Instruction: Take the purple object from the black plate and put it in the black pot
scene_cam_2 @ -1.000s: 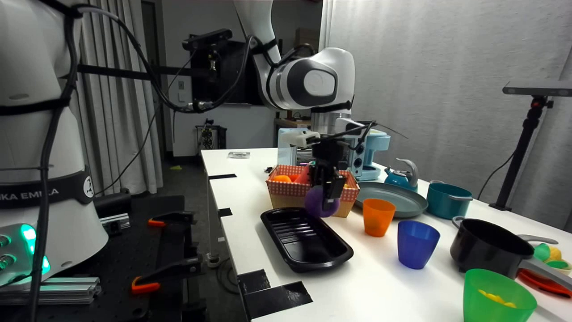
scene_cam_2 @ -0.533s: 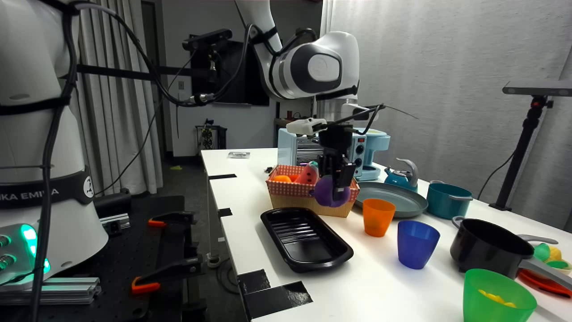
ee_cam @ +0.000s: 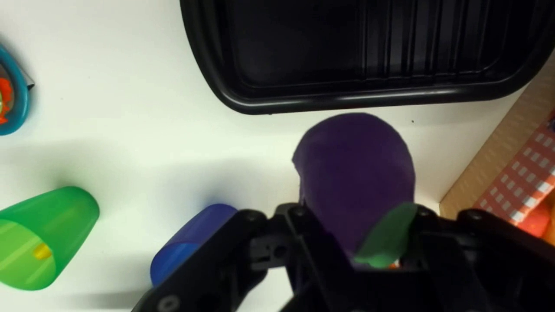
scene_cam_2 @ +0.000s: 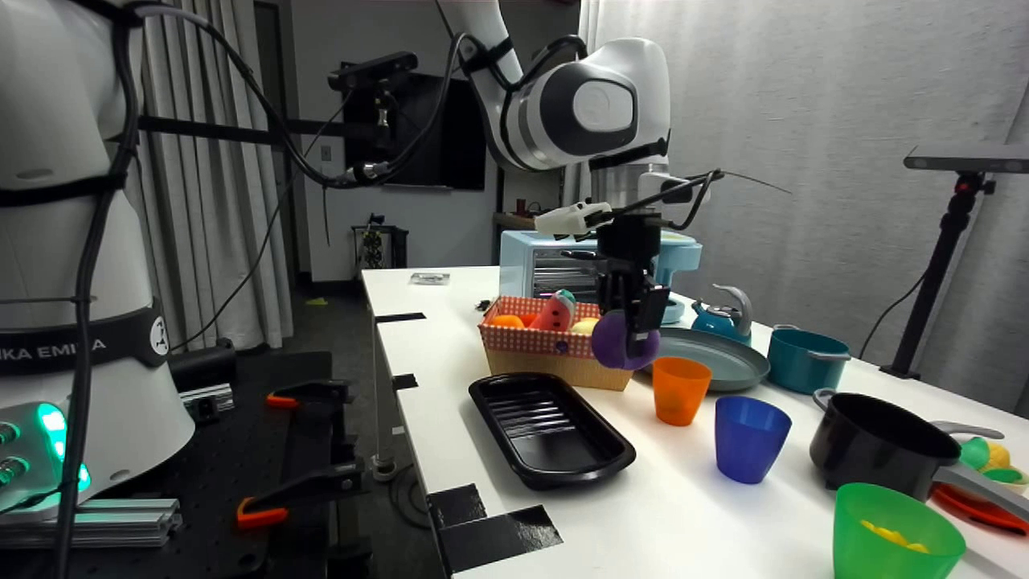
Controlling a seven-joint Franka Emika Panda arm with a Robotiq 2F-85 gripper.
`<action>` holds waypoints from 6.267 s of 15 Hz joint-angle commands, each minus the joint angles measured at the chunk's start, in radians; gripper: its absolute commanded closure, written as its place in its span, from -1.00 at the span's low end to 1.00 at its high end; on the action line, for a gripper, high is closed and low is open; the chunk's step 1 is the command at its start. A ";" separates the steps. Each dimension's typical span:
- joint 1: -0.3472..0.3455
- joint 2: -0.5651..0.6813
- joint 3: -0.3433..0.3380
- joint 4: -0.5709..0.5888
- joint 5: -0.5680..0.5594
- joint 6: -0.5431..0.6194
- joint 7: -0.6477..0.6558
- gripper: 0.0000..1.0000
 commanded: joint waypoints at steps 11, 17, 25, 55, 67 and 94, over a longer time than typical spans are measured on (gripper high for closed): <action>-0.009 0.002 0.004 0.021 -0.004 -0.005 0.005 0.43; -0.009 0.002 0.004 0.021 -0.004 -0.005 0.005 0.43; -0.003 0.075 -0.020 0.093 -0.034 0.013 0.029 0.86; 0.014 0.623 -0.269 0.901 -0.072 -0.043 0.269 0.86; 0.070 0.554 -0.300 0.800 -0.093 -0.030 0.310 0.86; 0.121 0.512 -0.339 0.711 -0.136 -0.033 0.359 0.86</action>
